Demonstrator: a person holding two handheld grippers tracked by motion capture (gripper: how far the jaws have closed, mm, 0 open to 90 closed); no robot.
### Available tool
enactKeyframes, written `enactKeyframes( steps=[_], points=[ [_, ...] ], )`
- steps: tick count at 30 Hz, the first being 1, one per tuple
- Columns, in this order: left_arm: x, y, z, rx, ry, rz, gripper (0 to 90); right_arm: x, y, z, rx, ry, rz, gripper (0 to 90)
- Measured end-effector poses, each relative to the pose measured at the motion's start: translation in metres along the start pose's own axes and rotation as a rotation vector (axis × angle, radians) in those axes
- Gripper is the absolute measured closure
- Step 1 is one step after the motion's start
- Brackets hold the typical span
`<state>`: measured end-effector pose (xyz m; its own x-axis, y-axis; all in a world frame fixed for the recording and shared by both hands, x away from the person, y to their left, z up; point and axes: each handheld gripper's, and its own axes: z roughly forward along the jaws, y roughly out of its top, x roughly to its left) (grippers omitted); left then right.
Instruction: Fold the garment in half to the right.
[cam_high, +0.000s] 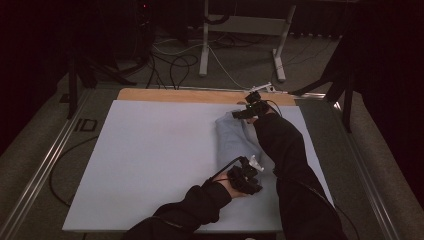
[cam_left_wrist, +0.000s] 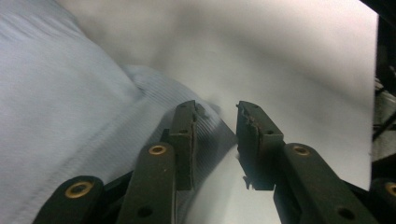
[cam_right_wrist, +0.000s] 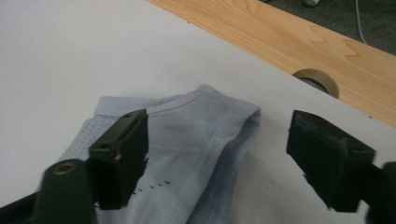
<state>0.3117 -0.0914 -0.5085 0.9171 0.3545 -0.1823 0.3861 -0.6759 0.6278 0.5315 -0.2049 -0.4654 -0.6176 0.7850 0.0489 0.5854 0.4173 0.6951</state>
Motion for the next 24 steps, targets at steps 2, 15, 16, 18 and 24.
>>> enactKeyframes(
  steps=[2,15,16,18,24],
  points=[
    [-0.003,-0.001,0.001,0.011,-0.015,0.011,67.2,0.000,0.000,0.000,0.007,0.022,0.003,15.1],
    [-0.005,-0.011,-0.038,-0.086,0.012,0.057,40.8,0.002,0.003,-0.005,-0.028,0.025,-0.018,13.8],
    [-0.003,-0.012,-0.041,-0.092,0.011,0.057,39.3,0.002,0.003,-0.005,-0.029,0.025,-0.016,13.8],
    [0.000,-0.016,-0.052,-0.112,0.024,0.047,33.0,0.002,0.002,-0.005,-0.026,0.026,-0.015,13.8],
    [0.013,-0.028,-0.077,-0.152,0.060,0.017,13.7,0.002,0.000,-0.004,-0.007,0.032,0.001,13.1]
  ],
)
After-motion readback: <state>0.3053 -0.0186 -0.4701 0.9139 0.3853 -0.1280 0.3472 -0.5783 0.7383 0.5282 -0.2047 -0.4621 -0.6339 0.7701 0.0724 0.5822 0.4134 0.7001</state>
